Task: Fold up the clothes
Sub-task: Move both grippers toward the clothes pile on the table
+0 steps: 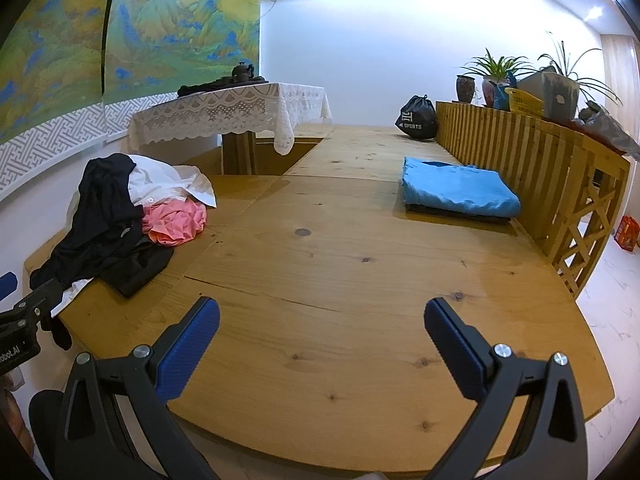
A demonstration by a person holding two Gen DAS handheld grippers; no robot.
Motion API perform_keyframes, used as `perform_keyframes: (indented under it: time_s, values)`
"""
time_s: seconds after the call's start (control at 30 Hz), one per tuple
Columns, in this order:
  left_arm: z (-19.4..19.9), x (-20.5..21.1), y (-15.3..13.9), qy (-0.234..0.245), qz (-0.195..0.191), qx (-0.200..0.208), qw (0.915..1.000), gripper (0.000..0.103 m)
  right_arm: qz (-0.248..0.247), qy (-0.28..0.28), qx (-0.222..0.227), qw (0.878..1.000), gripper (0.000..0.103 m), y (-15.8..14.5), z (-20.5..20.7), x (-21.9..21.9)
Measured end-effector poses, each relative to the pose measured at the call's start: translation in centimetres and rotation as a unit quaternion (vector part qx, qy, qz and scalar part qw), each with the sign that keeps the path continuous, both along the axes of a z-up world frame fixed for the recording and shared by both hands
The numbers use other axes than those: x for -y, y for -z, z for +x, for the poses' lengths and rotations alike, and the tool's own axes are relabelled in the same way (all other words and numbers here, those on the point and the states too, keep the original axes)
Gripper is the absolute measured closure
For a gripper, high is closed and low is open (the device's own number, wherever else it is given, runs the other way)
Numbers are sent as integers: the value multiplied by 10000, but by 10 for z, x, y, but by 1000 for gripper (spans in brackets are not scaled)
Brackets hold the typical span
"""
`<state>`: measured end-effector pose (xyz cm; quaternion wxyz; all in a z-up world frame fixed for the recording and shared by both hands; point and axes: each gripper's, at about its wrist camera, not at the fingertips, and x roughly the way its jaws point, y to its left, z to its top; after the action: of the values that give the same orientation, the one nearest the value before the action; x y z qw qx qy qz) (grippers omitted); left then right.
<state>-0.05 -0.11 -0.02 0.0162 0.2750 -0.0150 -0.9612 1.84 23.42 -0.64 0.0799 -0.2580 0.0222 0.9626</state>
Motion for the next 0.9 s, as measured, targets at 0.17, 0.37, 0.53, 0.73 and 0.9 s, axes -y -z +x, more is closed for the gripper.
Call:
perform_keyframes:
  time_s: [0.17, 0.37, 0.53, 0.73, 0.9]
  values:
    - [-6, 12, 2, -136, -71, -3, 9999, 1, 72, -257, -17, 9996, 0, -4, -19, 15]
    - [-18, 41, 1, -398, 35, 221, 9990, 1, 153, -779, 23, 9968, 0, -15, -47, 43]
    - [-29, 73, 0, -763, 303, 285, 9962, 1, 155, -1139, 100, 9933, 0, -23, -70, 64]
    - [-38, 106, -10, -1147, 320, 17, 9929, 1, 263, -1676, 212, 9853, 0, -31, -99, 102]
    - [-44, 133, -27, -1411, 153, -172, 9897, 1, 123, -2069, 222, 9780, 0, -40, -123, 130]
